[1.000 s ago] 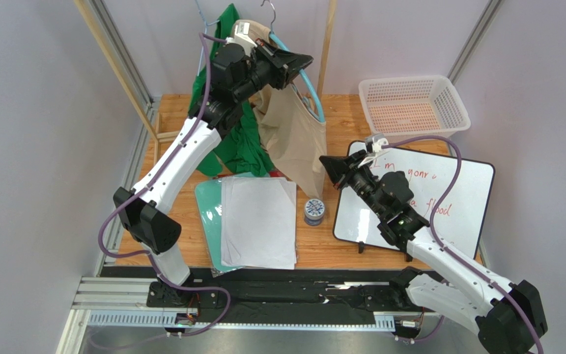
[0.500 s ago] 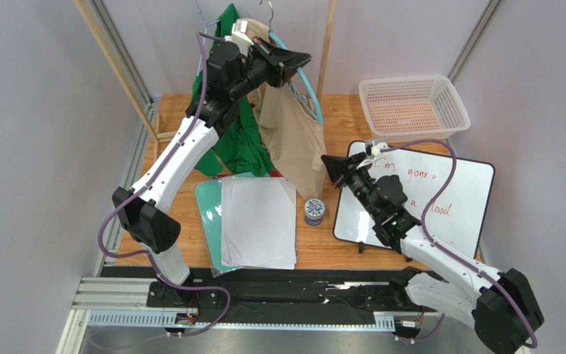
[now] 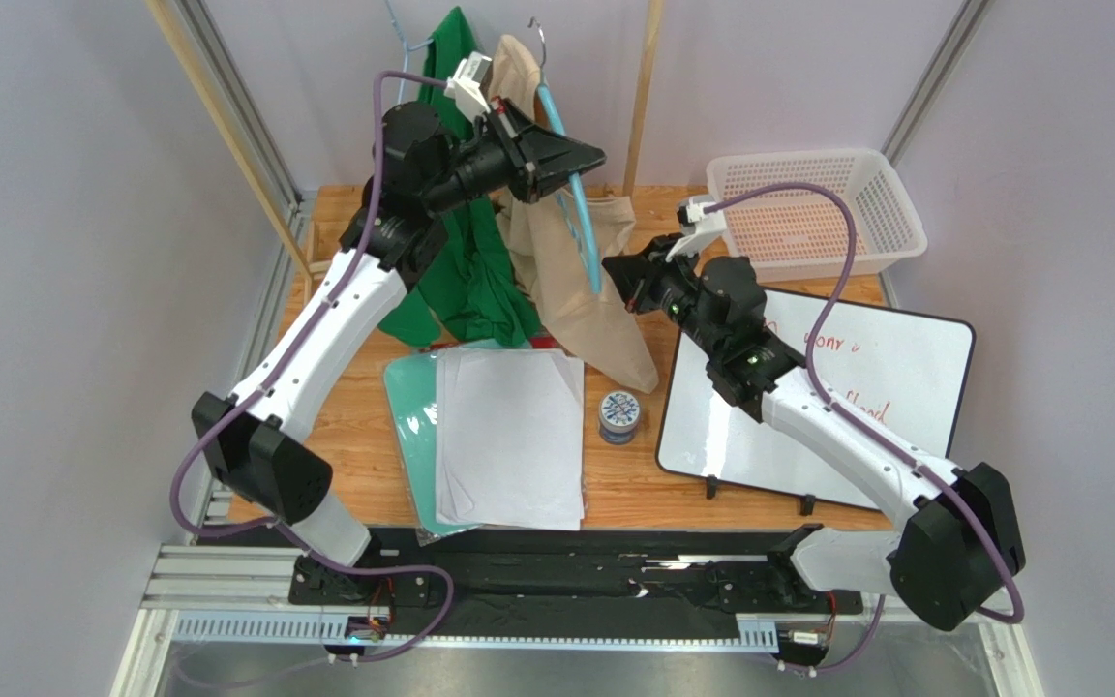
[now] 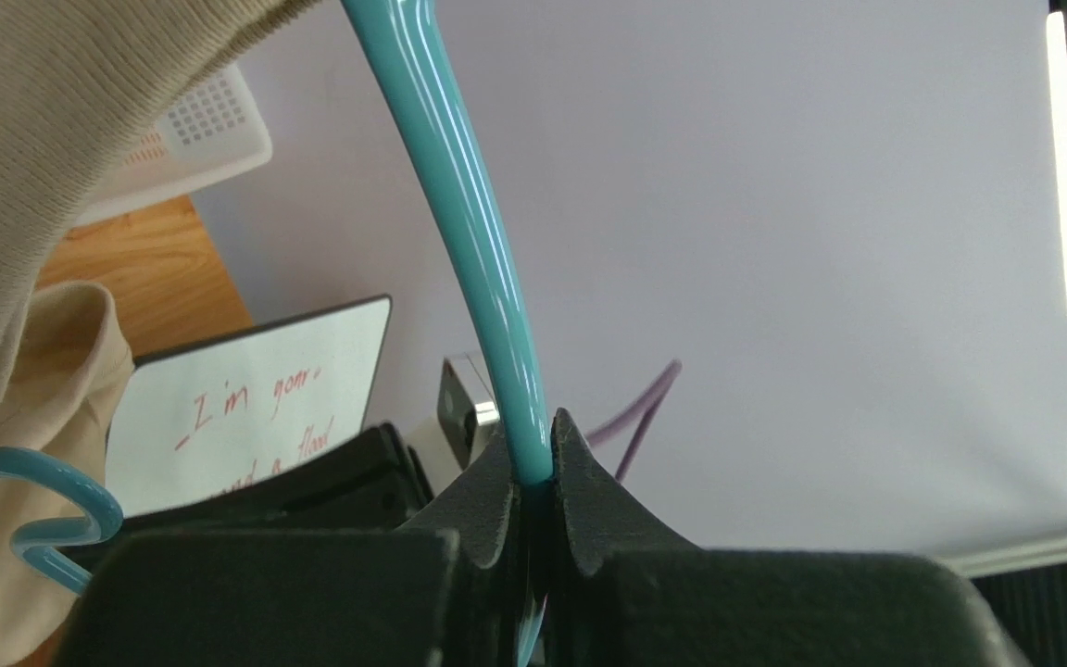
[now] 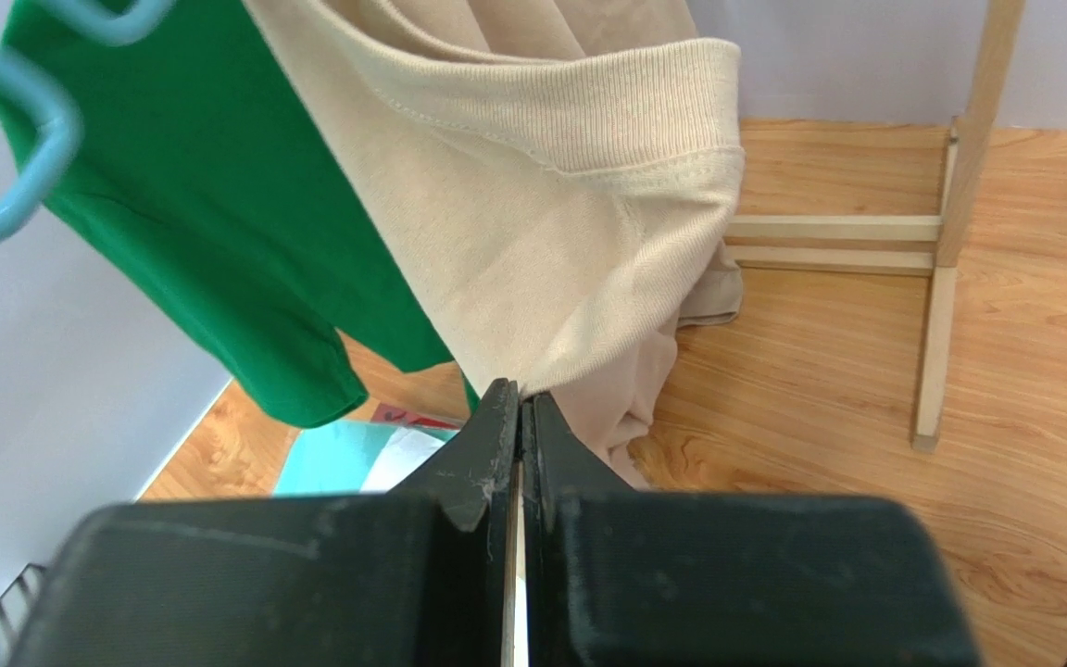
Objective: Remove the t-shirt from the hanger
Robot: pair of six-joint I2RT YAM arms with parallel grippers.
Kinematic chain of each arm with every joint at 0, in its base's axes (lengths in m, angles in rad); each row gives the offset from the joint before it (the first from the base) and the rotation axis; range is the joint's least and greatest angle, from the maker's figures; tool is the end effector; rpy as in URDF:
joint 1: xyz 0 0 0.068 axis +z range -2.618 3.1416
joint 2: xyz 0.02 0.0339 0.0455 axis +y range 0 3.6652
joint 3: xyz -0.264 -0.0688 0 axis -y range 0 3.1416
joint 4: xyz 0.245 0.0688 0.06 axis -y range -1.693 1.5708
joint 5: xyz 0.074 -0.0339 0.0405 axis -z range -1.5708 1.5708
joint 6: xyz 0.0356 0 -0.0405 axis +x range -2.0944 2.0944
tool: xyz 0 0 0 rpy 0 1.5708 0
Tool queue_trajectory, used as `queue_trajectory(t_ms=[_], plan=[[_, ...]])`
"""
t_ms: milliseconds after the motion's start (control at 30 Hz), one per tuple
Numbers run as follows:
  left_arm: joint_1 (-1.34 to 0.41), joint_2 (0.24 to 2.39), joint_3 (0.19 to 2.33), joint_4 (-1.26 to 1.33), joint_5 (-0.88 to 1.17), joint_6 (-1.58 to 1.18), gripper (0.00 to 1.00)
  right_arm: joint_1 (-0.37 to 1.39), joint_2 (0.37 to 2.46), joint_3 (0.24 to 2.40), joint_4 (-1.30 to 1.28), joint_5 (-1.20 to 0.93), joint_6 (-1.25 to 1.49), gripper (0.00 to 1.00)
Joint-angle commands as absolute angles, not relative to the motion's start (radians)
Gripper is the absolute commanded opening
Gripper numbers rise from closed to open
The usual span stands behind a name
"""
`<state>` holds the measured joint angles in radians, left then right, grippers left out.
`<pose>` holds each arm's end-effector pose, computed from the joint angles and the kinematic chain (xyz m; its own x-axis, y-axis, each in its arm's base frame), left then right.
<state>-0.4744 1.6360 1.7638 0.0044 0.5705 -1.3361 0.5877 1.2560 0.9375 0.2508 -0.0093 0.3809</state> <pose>0.3253 -0.1887 0.4814 -0.8098 -0.5043 -0.2998 0.3142 0.0587 -0.9475 0.2487 0.1661 0.3374 -0.2612 0.2726 -0.9260 -0.5009 0.7817 0.3715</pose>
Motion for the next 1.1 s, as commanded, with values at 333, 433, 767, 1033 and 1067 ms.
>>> queue_trajectory(t_ms=[333, 433, 767, 1033, 1067], plan=[[-0.474, 1.362, 1.565, 0.060, 0.839, -1.023, 0.00, 0.584, 1.318, 1.080, 0.118, -0.046, 0.370, 0.00], [-0.474, 1.373, 1.581, 0.038, 0.867, -0.989, 0.00, 0.586, 1.336, 1.109, 0.112, -0.067, 0.353, 0.00], [-0.469, 1.480, 1.644, 0.015, 0.999, -0.966, 0.00, 0.545, 1.405, 1.258, -0.142, -0.160, 0.264, 0.50], [-0.465, 1.514, 1.680, -0.043, 1.015, -0.948, 0.00, 0.492, 1.270, 1.201, -0.196, -0.195, 0.212, 0.97], [-0.465, 1.508, 1.672, -0.046, 1.015, -0.954, 0.00, 0.483, 1.261, 1.200, -0.169, -0.210, 0.206, 0.98]])
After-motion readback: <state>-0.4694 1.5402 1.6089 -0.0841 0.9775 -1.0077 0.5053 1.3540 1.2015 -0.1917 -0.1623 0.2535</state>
